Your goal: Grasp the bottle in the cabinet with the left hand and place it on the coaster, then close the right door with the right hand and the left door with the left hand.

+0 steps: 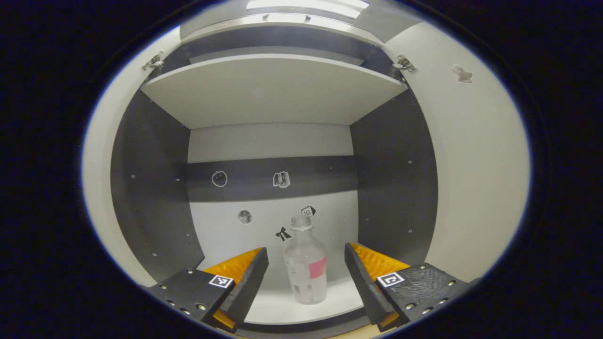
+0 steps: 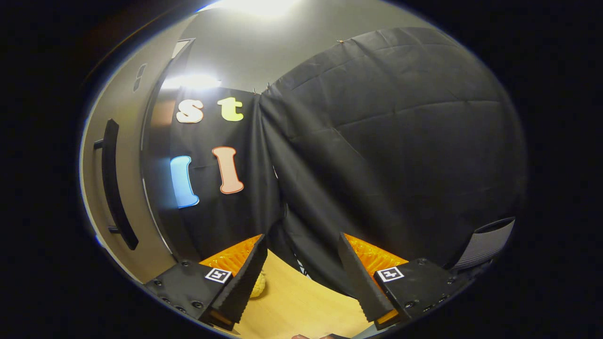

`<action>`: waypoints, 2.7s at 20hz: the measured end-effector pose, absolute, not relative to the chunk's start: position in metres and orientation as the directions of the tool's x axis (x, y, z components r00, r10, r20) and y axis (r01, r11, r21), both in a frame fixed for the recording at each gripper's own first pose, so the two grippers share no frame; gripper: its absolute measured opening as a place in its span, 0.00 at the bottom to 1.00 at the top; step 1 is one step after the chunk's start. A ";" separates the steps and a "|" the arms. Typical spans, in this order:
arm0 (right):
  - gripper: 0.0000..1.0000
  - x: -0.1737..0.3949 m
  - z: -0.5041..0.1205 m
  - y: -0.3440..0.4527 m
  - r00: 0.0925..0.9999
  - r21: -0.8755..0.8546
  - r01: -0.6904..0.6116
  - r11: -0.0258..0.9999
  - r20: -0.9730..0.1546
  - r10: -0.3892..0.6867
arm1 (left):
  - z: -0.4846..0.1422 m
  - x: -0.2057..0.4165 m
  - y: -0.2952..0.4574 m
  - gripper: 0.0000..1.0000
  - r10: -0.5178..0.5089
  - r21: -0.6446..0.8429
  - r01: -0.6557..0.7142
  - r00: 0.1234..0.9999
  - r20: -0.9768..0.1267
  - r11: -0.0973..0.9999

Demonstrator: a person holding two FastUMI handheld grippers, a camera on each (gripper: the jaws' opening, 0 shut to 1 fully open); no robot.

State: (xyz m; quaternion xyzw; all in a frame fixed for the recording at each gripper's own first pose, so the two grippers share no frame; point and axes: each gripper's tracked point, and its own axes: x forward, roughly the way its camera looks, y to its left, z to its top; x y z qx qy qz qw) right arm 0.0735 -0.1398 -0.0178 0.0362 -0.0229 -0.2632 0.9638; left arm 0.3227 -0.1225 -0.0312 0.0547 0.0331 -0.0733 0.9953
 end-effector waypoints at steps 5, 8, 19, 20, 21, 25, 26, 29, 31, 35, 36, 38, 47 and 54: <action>0.96 0.076 -0.019 -0.149 0.844 0.063 0.534 0.843 0.024 -0.537 | -0.054 0.345 -0.124 0.94 -0.126 0.086 0.136 0.986 -0.111 0.987; 0.96 0.079 -0.025 -0.152 0.839 0.061 0.543 0.837 0.000 -0.544 | -0.064 0.356 -0.121 0.94 -0.122 0.092 0.134 0.984 -0.127 0.987; 0.96 0.100 -0.023 -0.150 0.832 0.078 0.553 0.829 0.004 -0.555 | -0.081 0.381 -0.121 0.80 -0.127 0.099 0.140 0.983 -0.133 0.985; 0.96 0.102 -0.024 -0.149 0.834 0.077 0.549 0.832 0.002 -0.551 | -0.080 0.380 -0.121 0.71 -0.127 0.100 0.141 0.983 -0.132 0.985; 0.96 0.105 -0.023 -0.147 0.838 0.076 0.544 0.836 0.001 -0.546 | -0.080 0.380 -0.121 0.71 -0.126 0.097 0.140 0.983 -0.135 0.985; 0.96 0.116 -0.026 -0.144 0.853 0.064 0.522 0.851 -0.010 -0.522 | -0.076 0.375 -0.113 0.68 -0.101 0.090 0.113 0.986 -0.133 0.989; 0.96 0.117 -0.027 -0.143 0.857 0.064 0.515 0.855 -0.012 -0.515 | -0.073 0.369 -0.109 0.68 -0.095 0.082 0.106 0.987 -0.130 0.991; 0.96 0.117 -0.027 -0.145 0.865 0.069 0.502 0.862 -0.012 -0.502 | -0.061 0.354 -0.103 0.68 -0.099 0.062 0.107 0.988 -0.120 0.992; 0.96 0.117 -0.029 -0.145 0.868 0.081 0.496 0.865 -0.021 -0.496 | -0.051 0.346 -0.102 0.72 -0.099 0.070 0.107 0.989 -0.109 0.992; 0.96 0.110 -0.030 -0.140 0.881 0.105 0.472 0.876 -0.033 -0.471 | -0.025 0.315 -0.104 0.72 -0.112 0.103 0.119 0.991 -0.073 0.988; 0.92 0.106 -0.030 -0.139 0.884 0.109 0.467 0.877 -0.036 -0.466 | -0.020 0.309 -0.105 0.72 -0.119 0.119 0.126 0.991 -0.064 0.985; 0.96 0.101 -0.030 -0.136 0.888 0.124 0.460 0.879 -0.037 -0.459 | -0.010 0.295 -0.107 0.72 -0.129 0.138 0.135 0.991 -0.045 0.981; 0.92 0.072 -0.033 -0.119 0.900 0.137 0.435 0.890 -0.072 -0.429 | 0.004 0.206 -0.108 0.72 -0.217 0.137 0.216 0.976 -0.007 0.967; 0.96 0.041 -0.023 -0.104 0.908 0.140 0.418 0.898 -0.045 -0.416 | -0.005 0.145 -0.105 0.65 -0.266 0.062 0.265 0.964 0.009 0.962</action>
